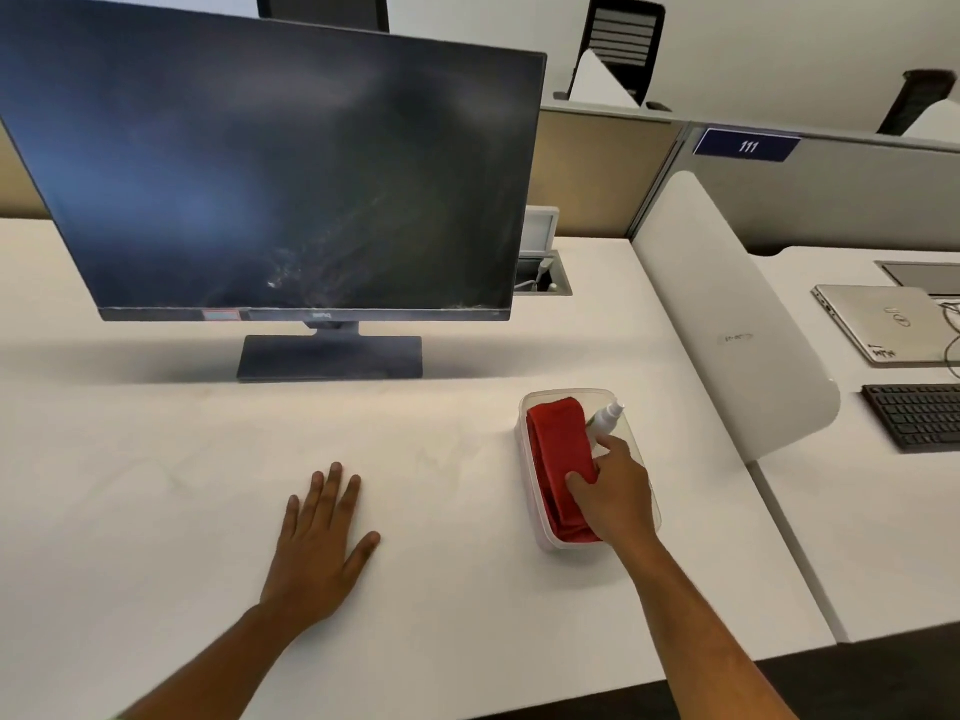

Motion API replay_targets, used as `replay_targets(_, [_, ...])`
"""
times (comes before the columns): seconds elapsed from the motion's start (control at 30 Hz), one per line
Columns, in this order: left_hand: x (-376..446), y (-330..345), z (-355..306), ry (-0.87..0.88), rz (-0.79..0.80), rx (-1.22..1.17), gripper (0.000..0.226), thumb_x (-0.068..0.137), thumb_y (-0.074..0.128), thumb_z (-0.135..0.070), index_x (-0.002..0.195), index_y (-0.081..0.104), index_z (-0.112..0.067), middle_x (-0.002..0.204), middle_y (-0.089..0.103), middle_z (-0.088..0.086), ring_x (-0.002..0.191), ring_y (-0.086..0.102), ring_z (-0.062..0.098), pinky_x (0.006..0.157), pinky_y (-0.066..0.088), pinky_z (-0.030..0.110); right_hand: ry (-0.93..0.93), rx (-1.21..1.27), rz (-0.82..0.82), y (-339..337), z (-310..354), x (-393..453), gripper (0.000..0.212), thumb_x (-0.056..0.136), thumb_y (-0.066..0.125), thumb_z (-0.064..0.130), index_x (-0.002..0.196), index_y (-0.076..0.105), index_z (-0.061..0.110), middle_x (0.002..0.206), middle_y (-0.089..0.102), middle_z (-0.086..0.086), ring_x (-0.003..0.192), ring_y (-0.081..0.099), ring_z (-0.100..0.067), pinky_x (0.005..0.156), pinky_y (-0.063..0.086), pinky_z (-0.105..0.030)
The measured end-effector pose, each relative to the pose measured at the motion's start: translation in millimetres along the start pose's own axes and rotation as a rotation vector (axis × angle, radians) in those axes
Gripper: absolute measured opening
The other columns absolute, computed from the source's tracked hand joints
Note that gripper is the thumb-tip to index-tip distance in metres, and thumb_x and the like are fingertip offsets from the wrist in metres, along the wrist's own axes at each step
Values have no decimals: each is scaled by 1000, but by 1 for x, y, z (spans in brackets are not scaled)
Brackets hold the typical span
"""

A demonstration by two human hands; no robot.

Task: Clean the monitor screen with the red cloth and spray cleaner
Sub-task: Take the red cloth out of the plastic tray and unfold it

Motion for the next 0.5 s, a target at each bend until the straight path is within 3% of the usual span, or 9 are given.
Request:
replay_targets(0.1, [6,2,1,-37,64,-42,96,86,7,-79,158,-10,-18,163,-26,0,151,-25,20,123,-9,43,-55,151,-79,-16,16,-16,46,95,70,13,140,62,16,88,64,17,80,63,-5,73,50,-21])
replay_targets(0.17, [12,0,-2,-81,128,-44,94,92,26,-72,158,-12,-18,161,-31,4,150,-26,25,124,-7,47,-90,255,-117,-26,29,-27,47,96,69,12,142,61,16,100,67,14,92,66,-12,87,56,-30])
replay_targets(0.27, [21,-18,-25,-88,134,-148,86,97,39,-61,160,-3,-19,165,-23,7,152,-20,28,123,-9,43,-142,415,-179,-38,50,-42,43,96,71,11,137,62,24,106,63,24,99,64,-2,91,57,-30])
replay_targets(0.37, [24,-46,-52,-65,159,-470,80,94,43,-63,159,16,-24,169,2,-1,155,-4,22,123,2,39,-167,614,-134,-37,70,-55,38,97,74,16,130,63,31,119,68,16,110,65,-9,92,57,-30])
replay_targets(0.43, [21,-64,-66,-115,311,-815,79,88,44,-72,156,28,-33,165,21,-10,152,19,16,121,20,38,-134,767,-34,-26,82,-63,42,95,76,19,134,64,28,124,71,6,113,68,-20,96,59,-39])
replay_targets(0.5, [15,-81,-81,-116,454,-1150,71,88,41,-76,149,40,-40,158,36,-15,143,35,8,118,27,34,-84,896,89,-7,95,-73,46,93,77,23,137,63,28,126,73,2,115,70,-26,98,60,-44])
Point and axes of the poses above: each hand's wrist, its own x-axis towards the middle knuckle, its own y-axis out of the palm, z = x × y, the point moved 6 cm from there along x, towards the middle knuckle
